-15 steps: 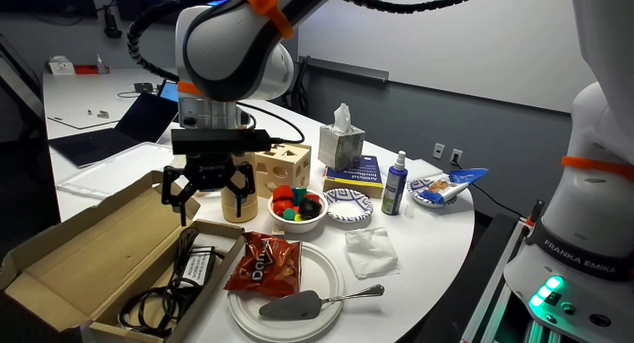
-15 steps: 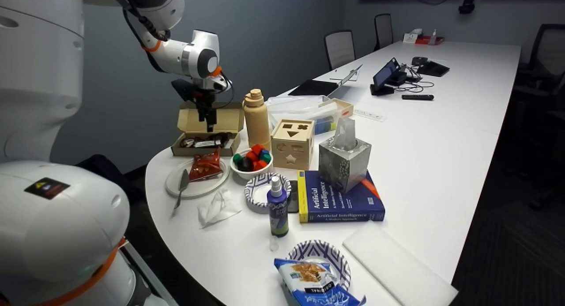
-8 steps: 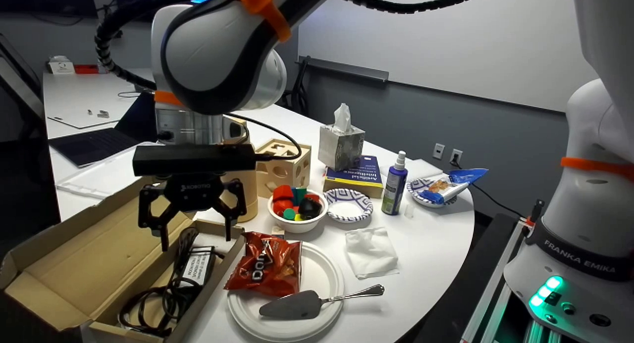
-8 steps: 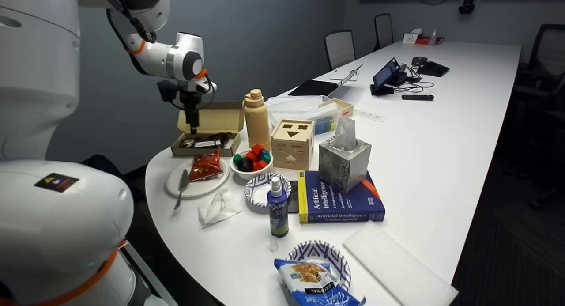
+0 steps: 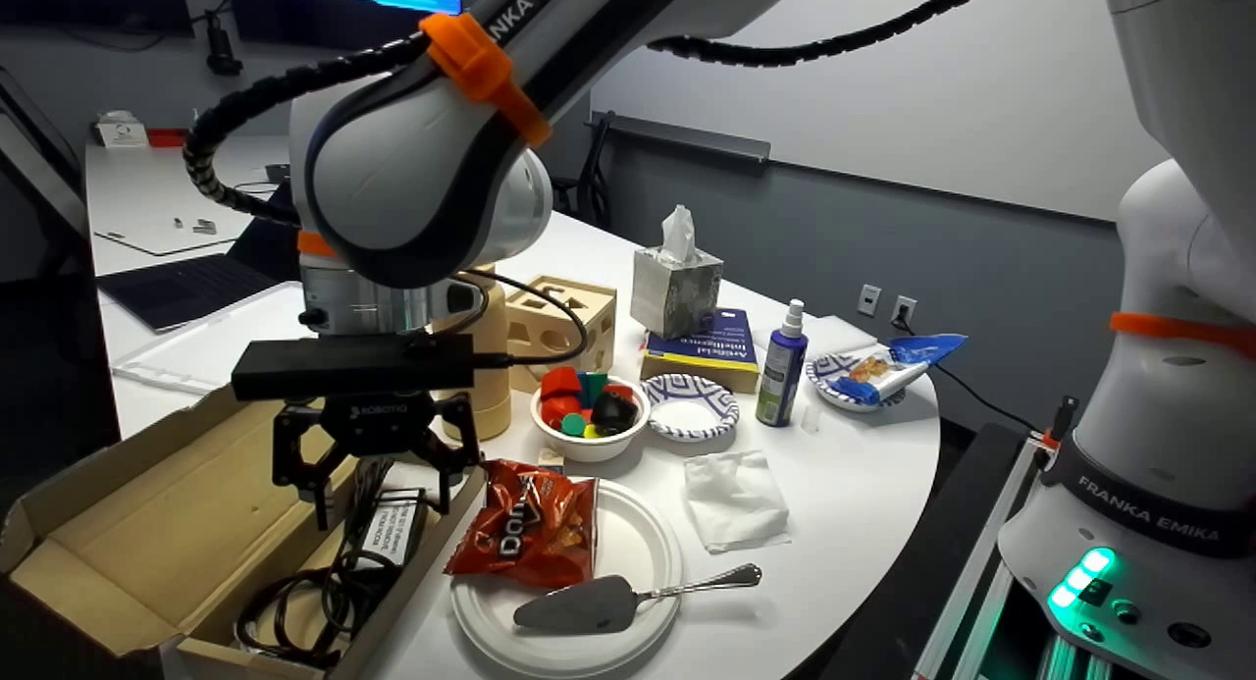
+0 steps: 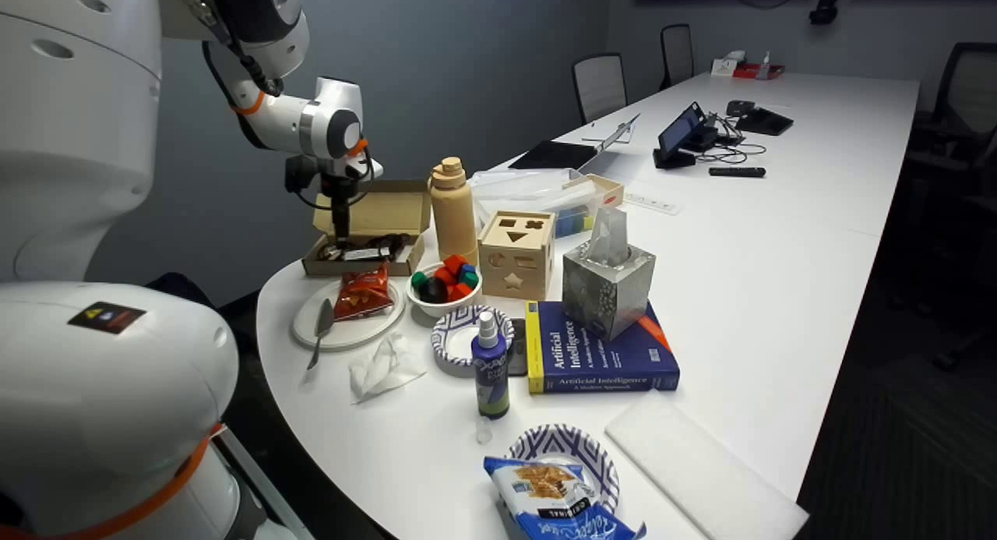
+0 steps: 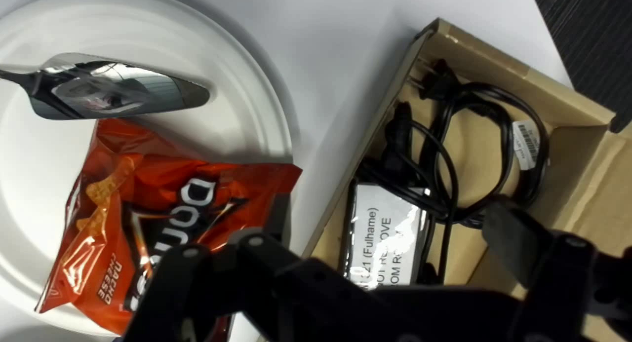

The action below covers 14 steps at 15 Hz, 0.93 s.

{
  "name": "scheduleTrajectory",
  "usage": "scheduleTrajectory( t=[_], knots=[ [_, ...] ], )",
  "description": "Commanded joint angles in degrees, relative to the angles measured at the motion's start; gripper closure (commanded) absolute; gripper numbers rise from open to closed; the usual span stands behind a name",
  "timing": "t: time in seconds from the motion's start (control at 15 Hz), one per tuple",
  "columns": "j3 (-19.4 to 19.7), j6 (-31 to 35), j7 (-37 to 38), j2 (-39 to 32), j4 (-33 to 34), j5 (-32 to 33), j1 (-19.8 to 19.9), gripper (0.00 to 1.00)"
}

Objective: Remove the black cable from the box

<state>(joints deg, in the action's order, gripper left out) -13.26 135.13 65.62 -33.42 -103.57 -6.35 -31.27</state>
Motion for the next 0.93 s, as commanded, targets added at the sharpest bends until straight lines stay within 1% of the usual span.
scheduleTrajectory(
  t=[0.0, 0.27, 0.87],
  knots=[
    [1.13, -0.38, 2.71, -3.52, 4.54, 0.25, -1.29, 0.0],
    [1.71, -1.98, 3.39, -5.58, 6.77, 0.33, -1.48, 0.0],
    [3.15, -2.34, 4.33, -9.36, 11.34, 0.83, -2.56, 0.0]
  ],
)
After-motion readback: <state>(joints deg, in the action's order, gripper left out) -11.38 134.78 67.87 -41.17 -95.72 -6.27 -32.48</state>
